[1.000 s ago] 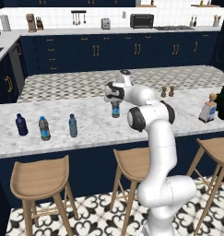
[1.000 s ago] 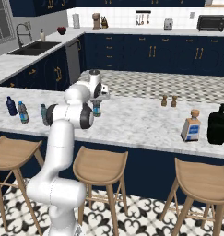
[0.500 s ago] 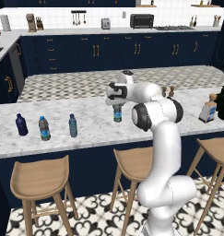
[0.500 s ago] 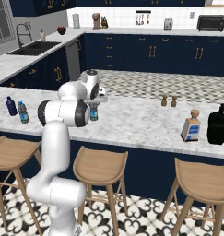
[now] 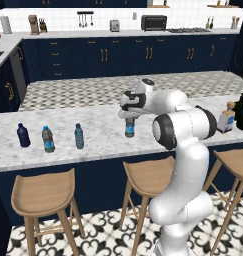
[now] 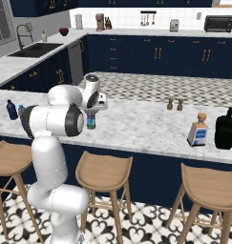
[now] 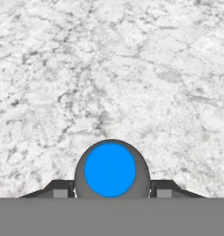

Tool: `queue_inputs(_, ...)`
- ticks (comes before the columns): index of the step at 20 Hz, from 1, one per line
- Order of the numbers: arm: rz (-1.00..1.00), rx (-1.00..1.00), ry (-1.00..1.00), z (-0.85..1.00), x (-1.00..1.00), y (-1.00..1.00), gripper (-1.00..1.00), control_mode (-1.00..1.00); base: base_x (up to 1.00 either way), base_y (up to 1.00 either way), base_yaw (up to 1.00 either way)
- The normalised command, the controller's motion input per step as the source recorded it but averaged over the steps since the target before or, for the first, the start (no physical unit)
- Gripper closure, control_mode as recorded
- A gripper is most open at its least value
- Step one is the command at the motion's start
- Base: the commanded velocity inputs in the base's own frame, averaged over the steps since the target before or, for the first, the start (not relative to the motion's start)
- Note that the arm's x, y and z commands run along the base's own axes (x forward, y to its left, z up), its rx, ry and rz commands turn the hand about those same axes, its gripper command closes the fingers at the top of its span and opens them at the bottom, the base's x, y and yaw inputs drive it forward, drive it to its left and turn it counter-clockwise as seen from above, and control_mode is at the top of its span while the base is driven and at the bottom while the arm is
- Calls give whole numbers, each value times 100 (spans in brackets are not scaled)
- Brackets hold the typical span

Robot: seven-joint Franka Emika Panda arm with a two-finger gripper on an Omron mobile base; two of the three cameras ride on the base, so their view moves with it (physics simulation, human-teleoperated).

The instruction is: Move the plastic bottles in the middle to the plastics group, and the glass bottles in the middle to the glass group.

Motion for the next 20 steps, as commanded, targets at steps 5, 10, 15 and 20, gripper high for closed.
queue_inputs(5, 4, 0, 2, 35, -69, 6, 100, -100, 0, 0, 0)
queue_inputs(10, 8, 0, 0, 13, -71, 16, 100, -100, 0, 0, 0)
queue_inputs(15, 13, 0, -2, 6, -49, 43, 100, -100, 0, 0, 0)
queue_inputs(20, 9, 0, -5, 2, -9, 61, 100, -100, 0, 0, 0)
